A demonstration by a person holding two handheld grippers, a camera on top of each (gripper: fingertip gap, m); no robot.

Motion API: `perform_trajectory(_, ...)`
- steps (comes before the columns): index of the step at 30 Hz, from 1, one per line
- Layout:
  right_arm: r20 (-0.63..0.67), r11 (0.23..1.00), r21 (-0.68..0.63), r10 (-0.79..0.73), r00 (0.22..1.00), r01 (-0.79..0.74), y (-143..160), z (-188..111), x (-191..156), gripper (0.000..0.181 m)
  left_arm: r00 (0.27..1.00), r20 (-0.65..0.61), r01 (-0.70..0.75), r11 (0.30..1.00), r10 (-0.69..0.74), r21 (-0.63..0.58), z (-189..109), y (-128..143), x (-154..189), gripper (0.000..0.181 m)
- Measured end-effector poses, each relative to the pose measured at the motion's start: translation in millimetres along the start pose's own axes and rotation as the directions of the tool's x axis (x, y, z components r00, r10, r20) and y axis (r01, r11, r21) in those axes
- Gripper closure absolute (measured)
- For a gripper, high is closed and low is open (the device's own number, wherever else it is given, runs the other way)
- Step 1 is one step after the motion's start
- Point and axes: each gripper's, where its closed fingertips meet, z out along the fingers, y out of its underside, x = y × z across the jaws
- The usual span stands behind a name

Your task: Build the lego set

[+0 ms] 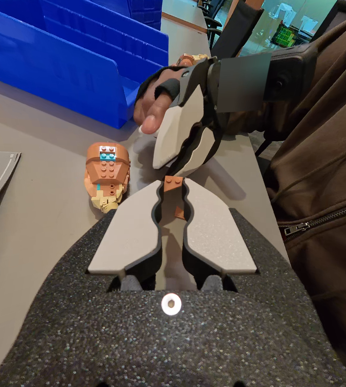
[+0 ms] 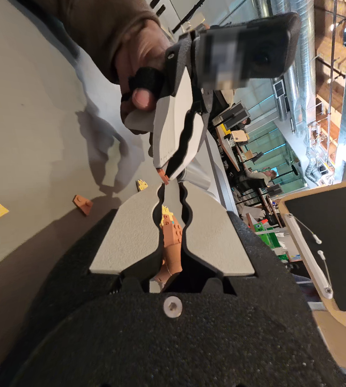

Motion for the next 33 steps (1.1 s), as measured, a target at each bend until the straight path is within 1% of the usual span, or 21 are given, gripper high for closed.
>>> perform_trajectory(5, 0.002, 0.997, -0.002, -0.078, 0.997, 0.078, -1, 2, -7, 0.175, 1.000, -0.008, 0.004, 1.000, -0.004, -0.007, 1, 1, 0, 0.165)
perform_trajectory(10, -0.054, 0.987, -0.019, -0.159, 0.986, 0.159, 0, 3, -7, 0.177, 1.000, 0.007, -0.013, 1.000, 0.013, -0.013, 2, 1, -1, 0.165)
perform_trajectory(14, -0.088, 0.969, -0.040, -0.245, 0.966, 0.242, 0, 3, -7, 0.177, 0.998, 0.027, -0.058, 0.998, 0.059, -0.027, 2, 2, 0, 0.165)
perform_trajectory(19, -0.095, 0.974, -0.040, -0.227, 0.969, 0.224, 0, 2, -6, 0.177, 0.988, 0.068, -0.134, 0.991, 0.136, -0.024, 2, 1, -1, 0.162)
perform_trajectory(22, -0.102, 0.982, -0.033, -0.189, 0.977, 0.187, 0, 0, -3, 0.177, 0.959, 0.124, -0.254, 0.967, 0.255, -0.027, -2, 1, -4, 0.158)
perform_trajectory(24, -0.107, 0.988, -0.025, -0.157, 0.982, 0.155, 0, -1, 0, 0.177, 0.912, 0.176, -0.372, 0.928, 0.371, -0.026, -5, -1, -5, 0.156)
perform_trajectory(26, -0.116, 0.991, -0.027, -0.133, 0.984, 0.131, 0, -2, 3, 0.177, 0.830, 0.262, -0.499, 0.865, 0.493, -0.048, -7, -6, -9, 0.155)
perform_trajectory(28, -0.124, 0.994, -0.030, -0.111, 0.986, 0.108, 1, -2, 5, 0.177, 0.713, 0.325, -0.629, 0.772, 0.621, -0.095, -7, -9, -8, 0.156)
perform_trajectory(30, -0.123, 0.996, -0.025, -0.090, 0.988, 0.088, -1, -2, 5, 0.177, 0.572, 0.363, -0.740, 0.654, 0.736, -0.160, -6, -9, -6, 0.158)
perform_trajectory(31, -0.123, 0.996, -0.026, -0.083, 0.989, 0.081, -1, -2, 5, 0.177, 0.512, 0.378, -0.774, 0.605, 0.772, -0.188, -5, -10, -6, 0.160)
perform_trajectory(33, -0.119, 0.997, -0.030, -0.075, 0.990, 0.072, -1, -2, 5, 0.177, 0.429, 0.396, -0.807, 0.542, 0.812, -0.235, -2, -9, -6, 0.161)
